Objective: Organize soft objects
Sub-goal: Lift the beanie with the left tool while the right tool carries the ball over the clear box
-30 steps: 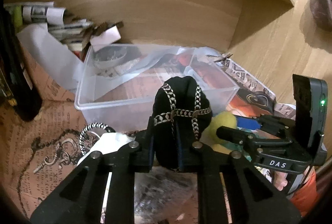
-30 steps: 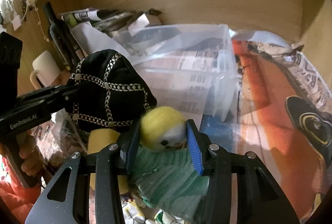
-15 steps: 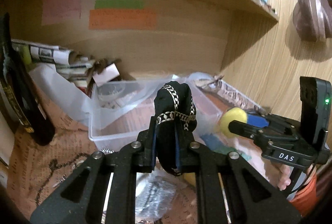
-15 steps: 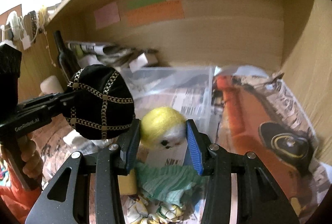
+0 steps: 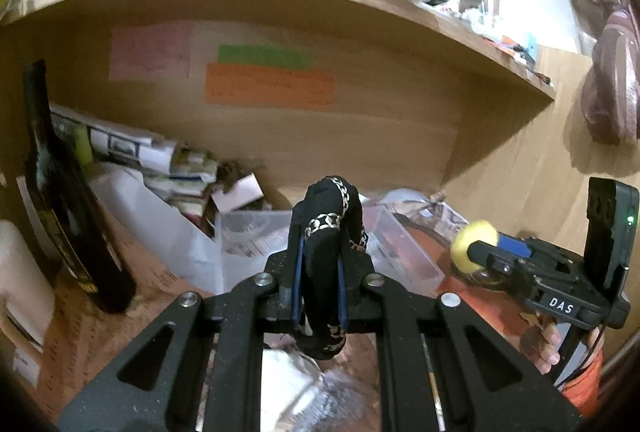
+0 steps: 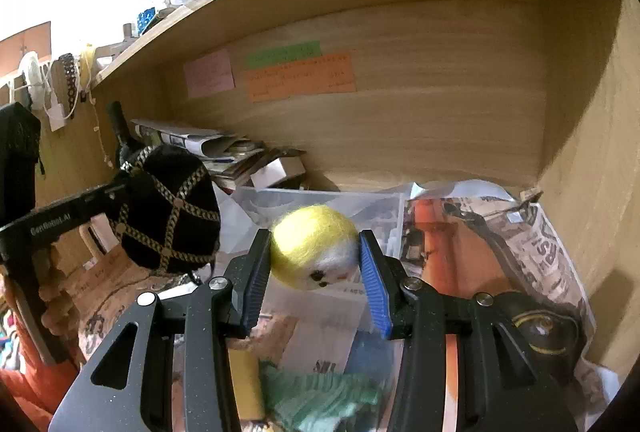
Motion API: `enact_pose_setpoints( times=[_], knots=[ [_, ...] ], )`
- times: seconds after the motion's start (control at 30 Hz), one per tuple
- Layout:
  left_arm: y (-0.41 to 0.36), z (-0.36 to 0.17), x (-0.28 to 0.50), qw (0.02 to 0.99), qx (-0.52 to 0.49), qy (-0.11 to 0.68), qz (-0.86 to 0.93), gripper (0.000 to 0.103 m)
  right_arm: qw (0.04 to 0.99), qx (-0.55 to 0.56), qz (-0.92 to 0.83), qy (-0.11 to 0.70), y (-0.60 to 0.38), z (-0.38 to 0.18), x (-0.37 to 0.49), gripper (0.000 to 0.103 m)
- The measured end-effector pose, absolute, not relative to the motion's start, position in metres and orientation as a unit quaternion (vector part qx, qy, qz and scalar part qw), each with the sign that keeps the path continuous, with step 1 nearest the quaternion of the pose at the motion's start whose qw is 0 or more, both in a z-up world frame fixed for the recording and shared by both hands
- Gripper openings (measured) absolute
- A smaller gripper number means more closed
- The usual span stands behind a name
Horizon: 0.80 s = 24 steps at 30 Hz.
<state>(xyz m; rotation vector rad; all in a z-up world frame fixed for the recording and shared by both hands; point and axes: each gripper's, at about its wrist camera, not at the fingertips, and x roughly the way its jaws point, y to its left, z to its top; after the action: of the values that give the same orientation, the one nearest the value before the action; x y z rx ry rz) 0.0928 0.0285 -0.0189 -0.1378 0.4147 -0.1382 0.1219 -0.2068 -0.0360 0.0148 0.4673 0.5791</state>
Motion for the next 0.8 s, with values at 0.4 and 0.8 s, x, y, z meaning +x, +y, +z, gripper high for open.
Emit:
enact_pose_setpoints(
  times=[0.4,0.8],
  knots=[
    [0.031,-0.034,0.138,0.977,-0.02,0.214,0.003,0.013,0.92,-0.01,0.284,0.269,-0.187,-0.051,0.163,0.04],
    [0.016,-0.092,0.197,0.946,-0.004,0.323,-0.027,0.013,0.901,-0.055,0.267,0.337,-0.164,-0.086,0.201,0.041]
  ],
)
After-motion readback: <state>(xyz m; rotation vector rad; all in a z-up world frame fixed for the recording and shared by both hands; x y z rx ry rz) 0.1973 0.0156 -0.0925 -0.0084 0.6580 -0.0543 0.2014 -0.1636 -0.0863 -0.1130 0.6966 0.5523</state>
